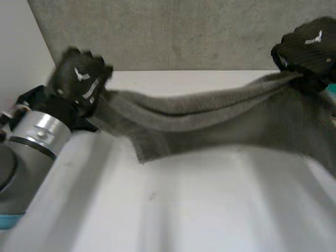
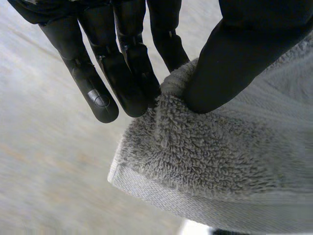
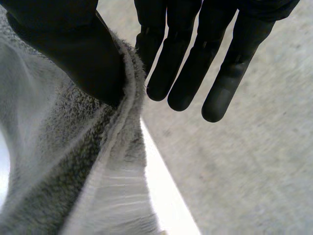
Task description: Fold the laundry.
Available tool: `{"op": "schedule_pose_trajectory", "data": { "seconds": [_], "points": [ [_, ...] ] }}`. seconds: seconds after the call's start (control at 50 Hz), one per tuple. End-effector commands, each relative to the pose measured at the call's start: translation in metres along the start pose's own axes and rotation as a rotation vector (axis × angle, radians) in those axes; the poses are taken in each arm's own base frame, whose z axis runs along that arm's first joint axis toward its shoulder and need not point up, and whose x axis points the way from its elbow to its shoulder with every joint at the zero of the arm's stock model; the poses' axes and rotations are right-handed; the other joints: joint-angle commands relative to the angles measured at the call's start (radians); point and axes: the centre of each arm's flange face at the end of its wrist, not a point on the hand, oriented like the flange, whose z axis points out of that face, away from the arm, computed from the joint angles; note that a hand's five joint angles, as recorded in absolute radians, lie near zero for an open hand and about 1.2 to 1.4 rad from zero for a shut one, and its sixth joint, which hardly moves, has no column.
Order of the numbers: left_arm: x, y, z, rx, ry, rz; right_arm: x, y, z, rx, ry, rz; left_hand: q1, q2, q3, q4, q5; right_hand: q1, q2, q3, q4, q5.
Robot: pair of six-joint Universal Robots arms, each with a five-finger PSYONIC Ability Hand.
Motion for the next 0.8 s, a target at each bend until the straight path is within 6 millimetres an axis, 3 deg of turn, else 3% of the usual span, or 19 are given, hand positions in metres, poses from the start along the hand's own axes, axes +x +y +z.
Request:
{"op": "schedule_pose_trajectory", "data": {
  "seconds": [0.02, 0.14, 0.22, 0.28, 0.3, 0.36, 0.38, 0.42, 0.46, 0.5, 0.58, 0.76, 0.8],
  "points": [
    [0.034, 0.034, 0.006, -0.148, 0.144, -0.05, -0.043, 0.049, 0.028, -0.21, -0.175, -0.037, 0.254, 0.202, 0.199, 0.194, 0.244, 0.299, 0.22, 0.211, 0.2, 0.246],
    [0.062, 0.055, 0.027, -0.172, 0.213, -0.056, -0.064, 0.091, 0.063, -0.33, -0.227, -0.064, 0.254, 0.202, 0.199, 0.194, 0.244, 0.299, 0.22, 0.211, 0.2, 0.246],
    [0.064, 0.066, 0.062, -0.136, 0.184, -0.027, -0.059, 0.107, 0.109, -0.283, -0.089, -0.075, 0.254, 0.202, 0.199, 0.194, 0.244, 0.299, 0.22, 0.211, 0.2, 0.246],
    [0.054, 0.058, 0.097, -0.049, 0.117, 0.026, -0.044, 0.098, 0.128, -0.193, 0.036, -0.089, 0.254, 0.202, 0.199, 0.194, 0.244, 0.299, 0.22, 0.211, 0.2, 0.246],
    [0.04, 0.044, 0.115, 0.023, 0.054, 0.057, -0.029, 0.087, 0.138, -0.111, 0.128, -0.094, 0.254, 0.202, 0.199, 0.194, 0.244, 0.299, 0.22, 0.211, 0.2, 0.246],
    [0.014, 0.017, 0.14, 0.159, -0.069, 0.097, -0.006, 0.064, 0.15, 0.048, 0.281, -0.09, 0.254, 0.202, 0.199, 0.194, 0.244, 0.299, 0.22, 0.211, 0.2, 0.246],
    [-0.005, -0.003, 0.153, 0.265, -0.165, 0.117, 0.012, 0.046, 0.151, 0.161, 0.385, -0.086, 0.254, 0.202, 0.199, 0.194, 0.244, 0.299, 0.22, 0.211, 0.2, 0.246],
    [-0.024, -0.019, 0.161, 0.357, -0.264, 0.139, 0.027, 0.029, 0.148, 0.261, 0.472, -0.08, 0.254, 0.202, 0.199, 0.194, 0.244, 0.299, 0.22, 0.211, 0.2, 0.246],
    [-0.047, -0.039, 0.164, 0.469, -0.388, 0.159, 0.04, 0.013, 0.141, 0.354, 0.556, -0.084, 0.254, 0.202, 0.199, 0.194, 0.244, 0.299, 0.22, 0.211, 0.2, 0.246],
    [-0.057, -0.053, 0.163, 0.529, -0.443, 0.163, 0.041, 0.011, 0.137, 0.363, 0.569, -0.083, 0.254, 0.202, 0.199, 0.194, 0.244, 0.299, 0.22, 0.211, 0.2, 0.246],
    [-0.055, -0.049, 0.156, 0.514, -0.425, 0.145, 0.028, 0.02, 0.132, 0.319, 0.523, -0.07, 0.254, 0.202, 0.199, 0.194, 0.244, 0.299, 0.22, 0.211, 0.2, 0.246],
    [0.004, 0.021, 0.129, 0.291, -0.238, 0.086, -0.027, 0.074, 0.129, 0.12, 0.302, -0.025, 0.254, 0.202, 0.199, 0.194, 0.244, 0.299, 0.22, 0.211, 0.2, 0.246],
    [0.024, 0.041, 0.117, 0.224, -0.179, 0.07, -0.051, 0.1, 0.135, 0.058, 0.206, -0.008, 0.254, 0.202, 0.199, 0.194, 0.244, 0.299, 0.22, 0.211, 0.2, 0.246]
  ]
}}
